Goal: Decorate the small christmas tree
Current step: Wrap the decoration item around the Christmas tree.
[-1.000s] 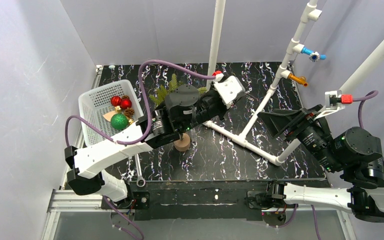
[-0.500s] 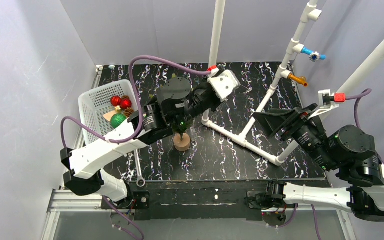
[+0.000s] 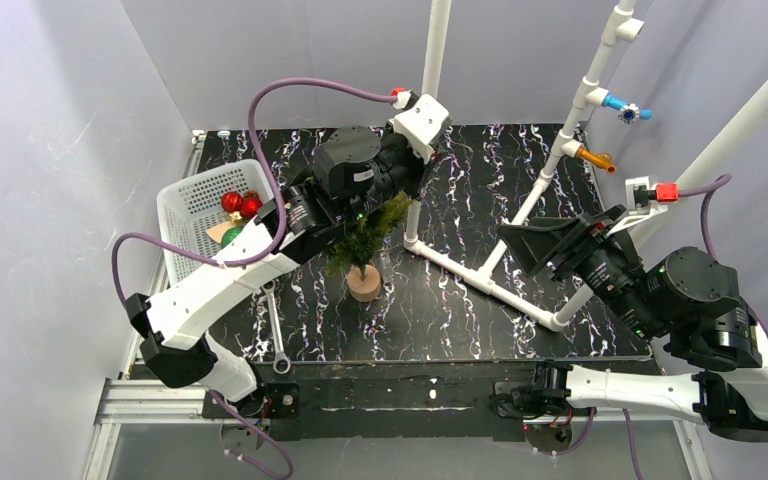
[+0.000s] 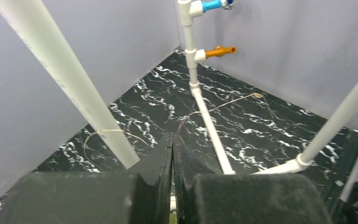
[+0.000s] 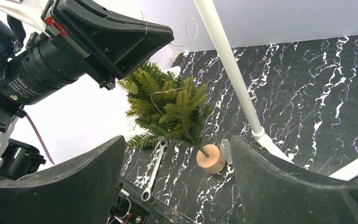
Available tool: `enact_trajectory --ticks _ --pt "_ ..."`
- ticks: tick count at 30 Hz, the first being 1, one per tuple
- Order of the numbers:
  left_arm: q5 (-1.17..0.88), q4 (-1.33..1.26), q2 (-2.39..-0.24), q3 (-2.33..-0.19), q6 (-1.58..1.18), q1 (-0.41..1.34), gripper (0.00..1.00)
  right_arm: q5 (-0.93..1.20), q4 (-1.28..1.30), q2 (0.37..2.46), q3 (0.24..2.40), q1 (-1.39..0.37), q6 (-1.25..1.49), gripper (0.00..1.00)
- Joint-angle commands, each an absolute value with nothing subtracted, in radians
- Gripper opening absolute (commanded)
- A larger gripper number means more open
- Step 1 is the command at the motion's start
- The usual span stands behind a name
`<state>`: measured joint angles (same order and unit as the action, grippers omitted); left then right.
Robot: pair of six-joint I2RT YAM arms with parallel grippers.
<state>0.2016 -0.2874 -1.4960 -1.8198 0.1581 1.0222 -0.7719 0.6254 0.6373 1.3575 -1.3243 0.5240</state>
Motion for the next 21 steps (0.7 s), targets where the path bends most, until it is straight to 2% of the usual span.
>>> enact_trajectory --ticks 1,21 --pt "0.124 -0.297 -1.457 -1.853 0.019 1.019 0.00 -0.776 0.577 0.646 1.365 -1.325 0.523 0.91" --pt "-0.087 -0.396 -1.418 -1.767 -0.202 1.020 0.00 -0.787 0.583 0.667 1.359 -1.325 0.525 0.92"
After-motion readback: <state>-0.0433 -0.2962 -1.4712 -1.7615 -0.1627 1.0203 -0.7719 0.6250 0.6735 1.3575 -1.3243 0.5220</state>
